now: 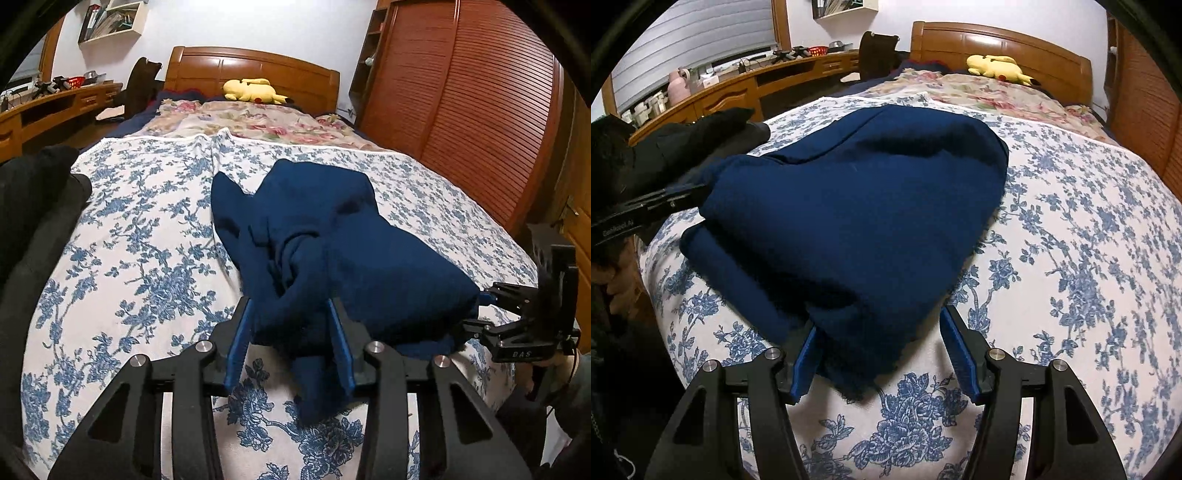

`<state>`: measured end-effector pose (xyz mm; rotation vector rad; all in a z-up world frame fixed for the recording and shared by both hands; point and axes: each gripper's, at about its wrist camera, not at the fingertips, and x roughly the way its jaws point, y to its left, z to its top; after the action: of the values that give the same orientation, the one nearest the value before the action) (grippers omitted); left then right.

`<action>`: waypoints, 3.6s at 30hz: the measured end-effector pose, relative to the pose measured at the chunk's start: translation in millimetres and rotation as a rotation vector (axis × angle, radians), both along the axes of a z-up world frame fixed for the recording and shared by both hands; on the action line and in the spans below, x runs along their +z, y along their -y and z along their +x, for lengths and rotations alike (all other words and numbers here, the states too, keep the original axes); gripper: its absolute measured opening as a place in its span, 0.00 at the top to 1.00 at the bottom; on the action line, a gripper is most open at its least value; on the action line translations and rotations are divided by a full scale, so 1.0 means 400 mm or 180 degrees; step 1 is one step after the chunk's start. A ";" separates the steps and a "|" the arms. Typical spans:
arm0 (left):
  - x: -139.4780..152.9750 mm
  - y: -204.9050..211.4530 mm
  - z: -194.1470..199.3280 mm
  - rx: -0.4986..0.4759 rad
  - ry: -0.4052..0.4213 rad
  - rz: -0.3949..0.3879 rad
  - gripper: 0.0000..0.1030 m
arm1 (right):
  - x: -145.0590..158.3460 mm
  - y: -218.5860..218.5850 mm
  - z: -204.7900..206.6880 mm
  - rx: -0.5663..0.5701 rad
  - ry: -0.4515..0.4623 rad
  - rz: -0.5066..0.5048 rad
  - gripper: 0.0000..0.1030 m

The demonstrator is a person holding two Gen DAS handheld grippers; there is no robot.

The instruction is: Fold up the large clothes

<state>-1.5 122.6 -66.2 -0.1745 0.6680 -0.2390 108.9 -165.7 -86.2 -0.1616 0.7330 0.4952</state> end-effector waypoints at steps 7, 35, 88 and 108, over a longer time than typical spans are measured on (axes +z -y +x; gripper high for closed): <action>0.023 0.025 -0.029 -0.0001 0.0083 0.0043 0.90 | -0.022 0.024 0.003 -0.0021 0.0071 0.0211 0.30; 0.053 0.162 -0.135 0.0405 0.0000 0.0589 0.94 | 0.088 0.132 -0.040 0.0575 0.0246 0.0198 0.61; 0.009 0.107 -0.165 0.0469 -0.0350 0.0516 0.39 | -0.022 -0.002 0.036 0.0851 -0.0017 0.0087 0.60; -0.024 0.098 -0.140 0.0549 -0.0329 0.0595 0.38 | 0.019 0.059 0.020 0.0760 0.0229 0.0193 0.47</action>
<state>-57.6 83.2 -75.8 -0.0648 0.7694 -0.0012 117.1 -189.2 -78.6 -0.2105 0.6306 0.7346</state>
